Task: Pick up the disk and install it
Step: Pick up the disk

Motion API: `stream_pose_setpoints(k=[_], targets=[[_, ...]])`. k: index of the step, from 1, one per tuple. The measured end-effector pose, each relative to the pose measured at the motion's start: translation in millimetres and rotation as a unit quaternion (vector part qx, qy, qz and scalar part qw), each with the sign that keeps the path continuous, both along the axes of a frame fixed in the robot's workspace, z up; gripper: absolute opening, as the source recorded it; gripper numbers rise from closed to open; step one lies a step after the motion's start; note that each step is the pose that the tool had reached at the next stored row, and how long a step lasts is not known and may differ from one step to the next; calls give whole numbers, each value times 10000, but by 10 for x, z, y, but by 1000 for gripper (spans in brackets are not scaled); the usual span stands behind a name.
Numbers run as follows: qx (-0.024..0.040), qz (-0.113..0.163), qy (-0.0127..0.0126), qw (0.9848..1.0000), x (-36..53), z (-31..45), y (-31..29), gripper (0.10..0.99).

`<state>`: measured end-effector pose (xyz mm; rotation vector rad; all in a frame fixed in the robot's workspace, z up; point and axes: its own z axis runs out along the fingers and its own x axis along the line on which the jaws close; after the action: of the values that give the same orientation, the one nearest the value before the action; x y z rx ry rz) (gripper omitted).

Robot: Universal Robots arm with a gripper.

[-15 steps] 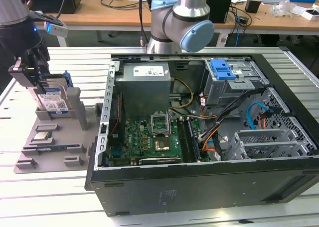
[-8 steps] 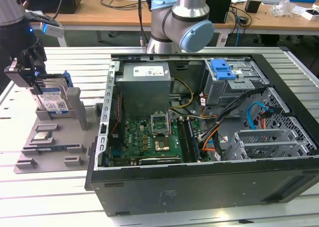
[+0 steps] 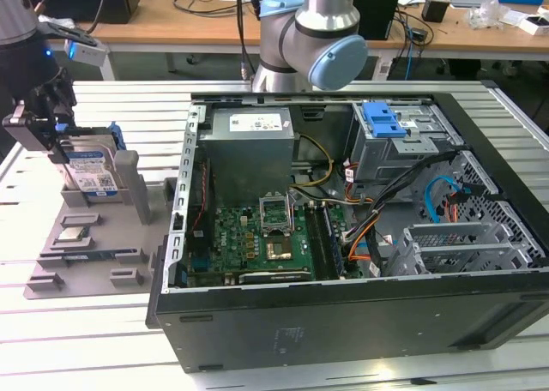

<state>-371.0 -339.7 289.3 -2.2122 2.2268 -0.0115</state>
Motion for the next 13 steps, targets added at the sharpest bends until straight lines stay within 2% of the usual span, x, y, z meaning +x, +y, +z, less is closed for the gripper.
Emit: stream_pose_setpoints(k=[3,10,11,12,13], targets=[[0,1,0,10000,-35,-17,-1,616],[0,0,0,10000,-37,-23,0,616],[0,0,1,10000,-37,-24,0,600],[0,0,0,10000,-37,-24,0,471],[0,0,0,10000,-37,-24,0,471]])
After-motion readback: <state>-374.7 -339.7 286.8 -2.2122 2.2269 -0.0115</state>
